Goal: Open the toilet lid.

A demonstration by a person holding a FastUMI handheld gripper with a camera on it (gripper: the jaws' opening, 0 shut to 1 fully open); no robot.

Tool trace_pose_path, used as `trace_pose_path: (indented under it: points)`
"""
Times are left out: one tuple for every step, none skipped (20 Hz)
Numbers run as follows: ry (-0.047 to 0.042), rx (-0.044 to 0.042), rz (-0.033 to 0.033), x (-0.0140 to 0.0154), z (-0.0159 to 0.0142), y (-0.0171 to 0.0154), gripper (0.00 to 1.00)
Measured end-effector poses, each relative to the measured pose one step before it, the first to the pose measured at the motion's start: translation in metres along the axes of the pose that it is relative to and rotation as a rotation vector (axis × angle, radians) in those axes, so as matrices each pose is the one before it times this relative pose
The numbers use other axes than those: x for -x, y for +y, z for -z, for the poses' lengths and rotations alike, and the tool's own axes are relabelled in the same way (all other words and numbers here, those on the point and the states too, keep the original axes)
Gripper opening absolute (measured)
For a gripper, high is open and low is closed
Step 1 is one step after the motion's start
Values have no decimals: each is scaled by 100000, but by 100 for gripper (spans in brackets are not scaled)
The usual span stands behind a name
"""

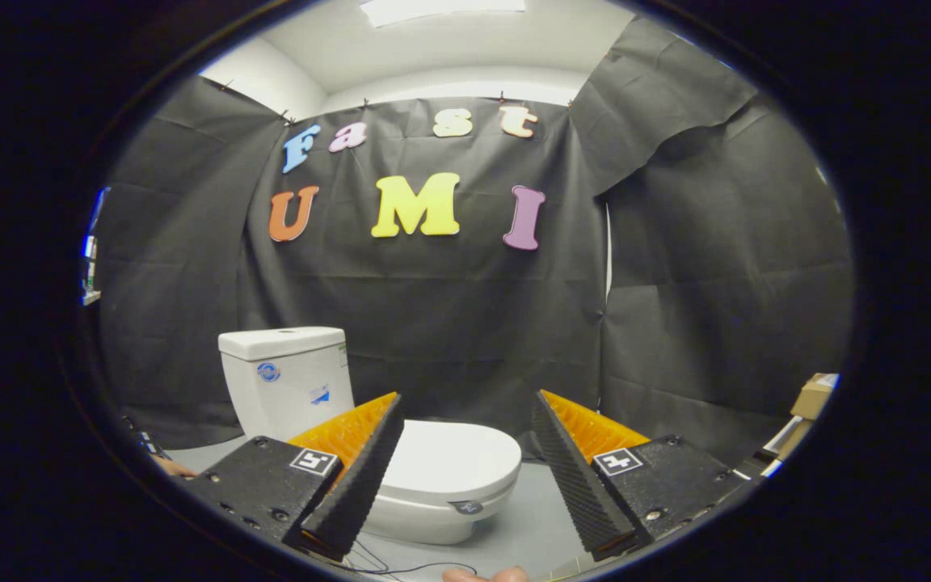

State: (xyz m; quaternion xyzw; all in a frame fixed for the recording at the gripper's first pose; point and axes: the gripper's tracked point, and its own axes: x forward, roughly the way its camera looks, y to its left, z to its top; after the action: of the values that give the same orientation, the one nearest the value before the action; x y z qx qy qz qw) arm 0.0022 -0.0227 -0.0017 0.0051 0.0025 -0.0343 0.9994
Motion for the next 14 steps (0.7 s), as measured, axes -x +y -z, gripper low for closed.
trace_pose_path:
  points:
    - [262,75,50,-42,122,-68,100]
    - [679,175,255,-35,161,-64,100]
    - [448,-66,82,-113,192,-105,100]
    - [1393,-233,-782,-44,258,-18,100]
    - [1963,-616,-783,-120,555,75,100]
    - [1382,-732,596,-66,256,-262,100]
    - [489,-539,810,-31,-129,-365,100]
    - [-281,-428,575,30,-146,-212,100]
    - [-597,-133,675,-43,-191,-188,100]
    - [-263,263,690,-61,-54,-158,100]
    - [-108,403,736,-97,193,-224,100]
    - [343,468,536,-78,113,-148,100]
    - [463,401,368,-13,128,-73,100]
    - [440,97,272,-53,126,-50,100]
